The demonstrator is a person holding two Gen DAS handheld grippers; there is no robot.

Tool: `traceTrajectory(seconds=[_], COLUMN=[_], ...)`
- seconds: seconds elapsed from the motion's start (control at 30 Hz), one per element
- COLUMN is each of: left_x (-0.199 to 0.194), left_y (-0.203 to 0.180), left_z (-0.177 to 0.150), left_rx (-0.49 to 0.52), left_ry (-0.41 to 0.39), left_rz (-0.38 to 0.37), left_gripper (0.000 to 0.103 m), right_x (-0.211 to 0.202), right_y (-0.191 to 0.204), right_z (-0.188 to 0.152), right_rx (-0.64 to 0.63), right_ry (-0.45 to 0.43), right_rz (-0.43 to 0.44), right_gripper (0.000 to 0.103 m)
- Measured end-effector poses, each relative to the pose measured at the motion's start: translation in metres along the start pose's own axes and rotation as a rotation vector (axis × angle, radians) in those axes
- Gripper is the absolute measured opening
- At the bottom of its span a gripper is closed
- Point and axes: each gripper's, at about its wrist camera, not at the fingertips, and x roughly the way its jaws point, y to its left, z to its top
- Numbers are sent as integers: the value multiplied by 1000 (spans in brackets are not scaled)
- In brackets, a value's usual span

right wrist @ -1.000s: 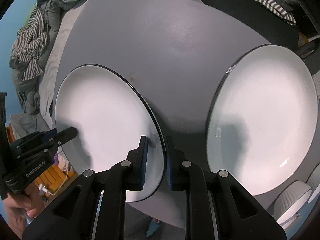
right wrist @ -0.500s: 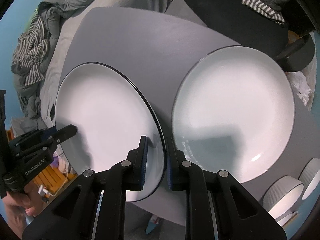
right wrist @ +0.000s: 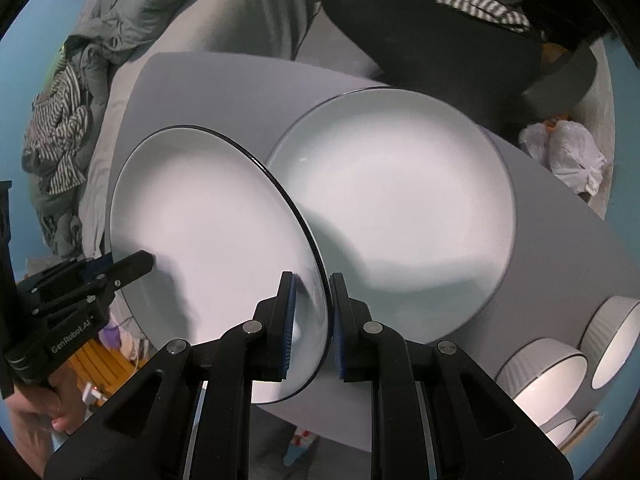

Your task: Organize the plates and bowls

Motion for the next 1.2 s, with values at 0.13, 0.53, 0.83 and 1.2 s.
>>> traceTrajectory(seconds=[0.13,0.53,0.83,1.2], left_x=[1,12,24,34], left_y=[-16,-61,-76,-94], left_z=[7,24,26,33], left_rx=[28,102,123,142], left_ry=[7,30,59,70], left_rz=[3,36,78,128], left_gripper=[18,18,18,18], right_x=[-4,-18,-8,2], right_y=[-13,-77,-102,-111], right_z=[0,-1,3,10], right_rx=[25,122,174,191], right_ry=[-10,-23,1,31], right_rz=[2,25,26,26], right_gripper=[16,17,17,17])
